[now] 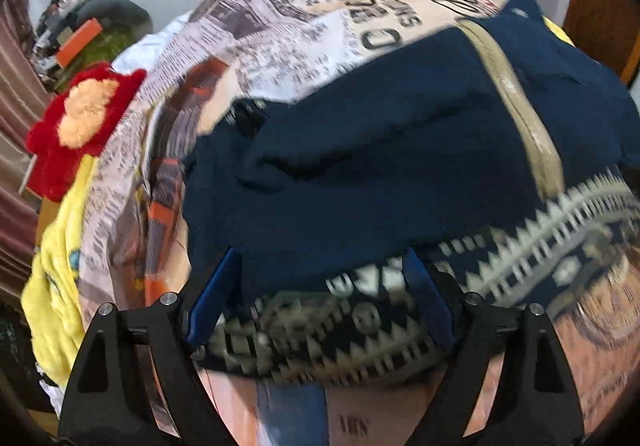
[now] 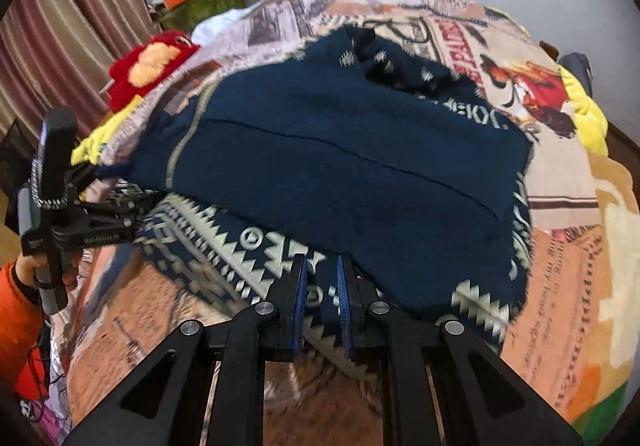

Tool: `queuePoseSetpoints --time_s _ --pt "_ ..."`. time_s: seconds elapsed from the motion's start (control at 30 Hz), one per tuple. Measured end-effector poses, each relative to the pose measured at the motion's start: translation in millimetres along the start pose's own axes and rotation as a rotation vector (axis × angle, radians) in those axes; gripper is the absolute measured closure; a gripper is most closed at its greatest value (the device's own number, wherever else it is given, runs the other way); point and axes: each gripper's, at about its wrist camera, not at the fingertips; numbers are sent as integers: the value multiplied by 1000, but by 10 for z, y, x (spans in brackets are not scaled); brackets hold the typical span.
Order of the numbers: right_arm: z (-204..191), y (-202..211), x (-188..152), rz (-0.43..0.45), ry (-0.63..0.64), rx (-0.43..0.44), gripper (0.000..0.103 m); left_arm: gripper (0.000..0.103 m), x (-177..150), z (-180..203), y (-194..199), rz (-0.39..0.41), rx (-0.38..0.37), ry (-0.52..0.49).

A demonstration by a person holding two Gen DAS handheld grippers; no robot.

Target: Fold large clothes

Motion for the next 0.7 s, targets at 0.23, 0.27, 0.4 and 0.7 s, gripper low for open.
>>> queuePoseSetpoints --time_s 0.23,0.27,0.4,0.7 --pt "268 65 698 91 51 -90 93 17 657 -352 -49 68 89 11" --pt "317 80 800 107 40 -108 93 17 797 -416 -30 85 92 25" --pt "512 12 1278 130 -7 -195 93 17 1269 -643 42 139 165 84" --pt "480 580 1515 319 -38 -139 93 17 1437 -878 562 253 4 194"
Point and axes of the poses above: each gripper's, at about its wrist camera, not at the fingertips, and y roughly against the way its jaws point, z to its right, x to its top, and after that the axes turned 7 degrees about -x, right-handed
